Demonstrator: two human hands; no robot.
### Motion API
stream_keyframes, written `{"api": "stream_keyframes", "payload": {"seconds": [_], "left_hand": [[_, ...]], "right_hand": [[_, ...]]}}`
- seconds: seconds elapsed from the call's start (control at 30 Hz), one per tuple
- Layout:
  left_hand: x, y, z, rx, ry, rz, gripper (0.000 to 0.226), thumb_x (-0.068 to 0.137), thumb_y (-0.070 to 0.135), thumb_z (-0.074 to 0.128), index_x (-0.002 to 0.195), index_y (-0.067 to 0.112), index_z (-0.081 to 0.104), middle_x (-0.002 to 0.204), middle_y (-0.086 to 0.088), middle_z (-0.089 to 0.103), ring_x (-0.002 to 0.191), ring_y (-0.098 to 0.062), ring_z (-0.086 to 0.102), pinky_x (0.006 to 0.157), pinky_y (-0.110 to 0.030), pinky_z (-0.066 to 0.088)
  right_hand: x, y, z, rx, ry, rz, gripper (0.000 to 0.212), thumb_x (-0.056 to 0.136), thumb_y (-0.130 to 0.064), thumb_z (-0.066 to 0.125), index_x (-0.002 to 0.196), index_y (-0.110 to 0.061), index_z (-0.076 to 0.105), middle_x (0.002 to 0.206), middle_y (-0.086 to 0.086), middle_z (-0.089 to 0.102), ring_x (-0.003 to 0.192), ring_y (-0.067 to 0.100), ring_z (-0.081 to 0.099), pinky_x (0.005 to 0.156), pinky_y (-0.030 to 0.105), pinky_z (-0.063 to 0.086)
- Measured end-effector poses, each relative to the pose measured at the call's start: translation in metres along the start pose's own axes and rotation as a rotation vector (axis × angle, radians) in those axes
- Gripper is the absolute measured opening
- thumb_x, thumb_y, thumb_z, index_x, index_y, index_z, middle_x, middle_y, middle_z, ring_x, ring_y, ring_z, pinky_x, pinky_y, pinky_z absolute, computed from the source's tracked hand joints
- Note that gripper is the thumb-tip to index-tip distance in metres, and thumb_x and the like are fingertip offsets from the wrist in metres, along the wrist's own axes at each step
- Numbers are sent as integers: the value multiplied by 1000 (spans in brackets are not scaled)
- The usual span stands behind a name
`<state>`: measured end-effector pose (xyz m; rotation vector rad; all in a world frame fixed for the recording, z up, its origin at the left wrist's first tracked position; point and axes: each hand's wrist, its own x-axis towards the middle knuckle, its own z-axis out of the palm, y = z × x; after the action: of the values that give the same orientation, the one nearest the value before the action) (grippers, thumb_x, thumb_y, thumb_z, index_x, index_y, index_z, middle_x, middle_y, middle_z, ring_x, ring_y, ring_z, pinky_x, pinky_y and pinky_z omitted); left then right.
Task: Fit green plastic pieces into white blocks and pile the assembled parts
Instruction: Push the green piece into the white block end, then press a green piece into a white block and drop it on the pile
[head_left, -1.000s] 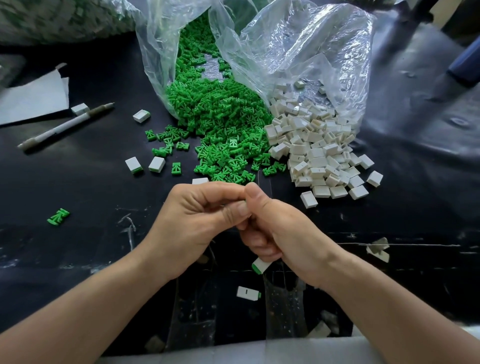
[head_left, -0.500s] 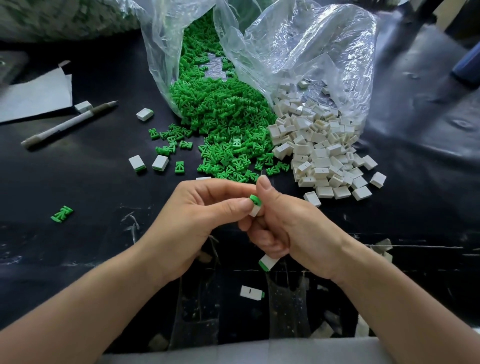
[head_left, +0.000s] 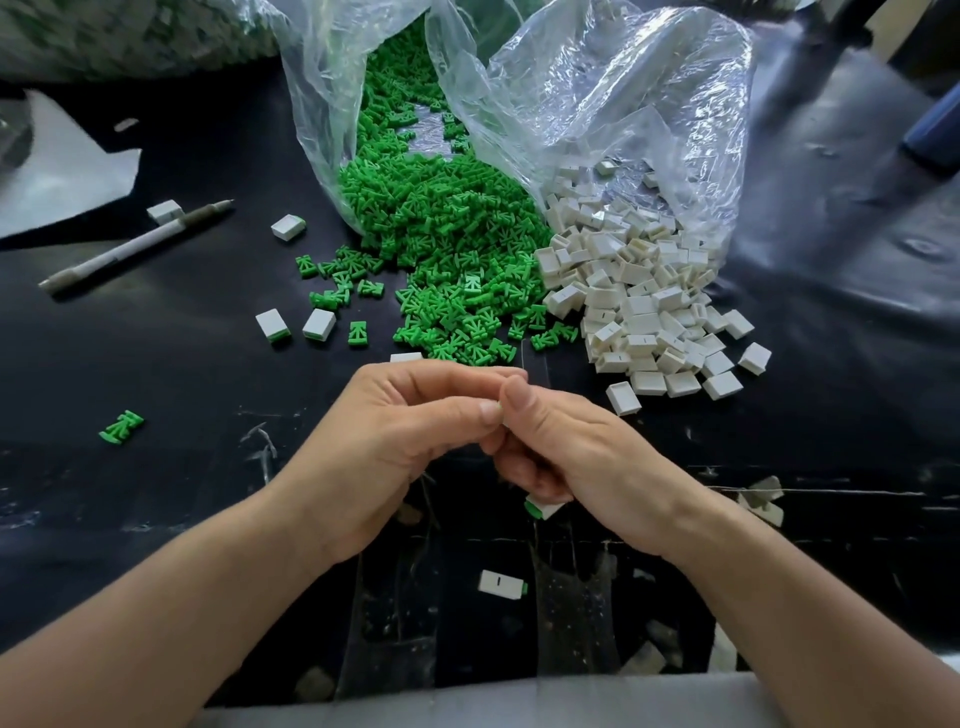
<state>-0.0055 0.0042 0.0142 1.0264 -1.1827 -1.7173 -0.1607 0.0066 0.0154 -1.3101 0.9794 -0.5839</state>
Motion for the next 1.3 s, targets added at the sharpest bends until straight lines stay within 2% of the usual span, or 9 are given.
{"api": "stream_keyframes", "payload": {"seconds": [0.23, 0.43, 0.63, 0.7, 0.8, 0.9, 1.07, 1.17, 1.3], "left_hand": [[2, -3, 1, -72, 48, -30, 19, 65, 5, 60, 77, 1, 73, 96, -11, 72, 82, -22, 68, 70, -25, 55], [2, -3, 3, -117, 41, -51, 17, 63, 2, 58, 68, 4, 74, 95, -10, 73, 75, -19, 67, 65, -22, 54], [2, -2, 4, -142, 41, -53, 16, 62, 2, 58, 66, 2, 73, 94, -11, 73, 73, -18, 68, 62, -21, 53], [2, -2, 3, -137, 45, -55, 17, 63, 3, 58, 71, -3, 72, 87, -14, 72, 65, -18, 64, 60, -21, 52], [3, -4, 2, -119, 57, -60, 23, 64, 4, 58, 80, -8, 69, 64, -12, 64, 55, -17, 54, 60, -25, 53], [3, -2, 4, -136, 40, -60, 17, 67, 9, 59, 74, 3, 74, 57, -10, 59, 49, -16, 50, 53, -21, 48], [4, -2, 1, -113, 49, -63, 17, 60, 3, 73, 77, 3, 74, 69, -16, 65, 55, -20, 57, 57, -26, 51], [4, 0, 0, -102, 130, -54, 28, 51, 27, 71, 73, 11, 75, 70, -10, 69, 59, -15, 64, 51, -21, 48], [4, 0, 1, -50, 196, 7, 23, 49, 30, 70, 67, 17, 75, 61, -2, 68, 52, -8, 62, 42, -16, 43]], "right_hand": [[1, 3, 6, -51, 61, -64, 40, 79, -54, 33, 71, -19, 50, 48, -21, 45, 45, -2, 38, 45, 8, 31], [2, 8, 9, -117, 120, -83, 43, 75, -66, 31, 60, -31, 51, 49, -21, 48, 47, -3, 42, 47, 9, 32], [5, 8, 12, -204, 148, -112, 36, 81, -63, 27, 59, -53, 55, 54, -27, 51, 51, -5, 47, 49, 8, 34], [4, 8, 9, -155, 123, -111, 42, 81, -64, 27, 71, -42, 62, 55, -22, 51, 50, -3, 44, 48, 8, 34], [4, 8, 3, -116, 42, -69, 70, 81, -62, 26, 93, -5, 65, 56, -14, 45, 47, 0, 36, 46, 10, 30], [4, 5, 0, -112, 27, -33, 73, 73, -73, 19, 68, -13, 61, 45, -9, 37, 43, 4, 30, 44, 14, 27], [5, 3, -6, 13, 18, 45, 80, 69, -80, 15, 62, -16, 62, 43, -8, 39, 38, 3, 31, 39, 12, 26], [8, 3, -11, 199, 25, 113, 67, 64, -76, 29, 57, -16, 57, 42, -7, 37, 35, 4, 28, 35, 14, 21], [8, 2, -17, 285, 72, 68, 41, 67, -59, 52, 54, -20, 52, 42, -9, 34, 35, 4, 24, 33, 13, 19]]}}
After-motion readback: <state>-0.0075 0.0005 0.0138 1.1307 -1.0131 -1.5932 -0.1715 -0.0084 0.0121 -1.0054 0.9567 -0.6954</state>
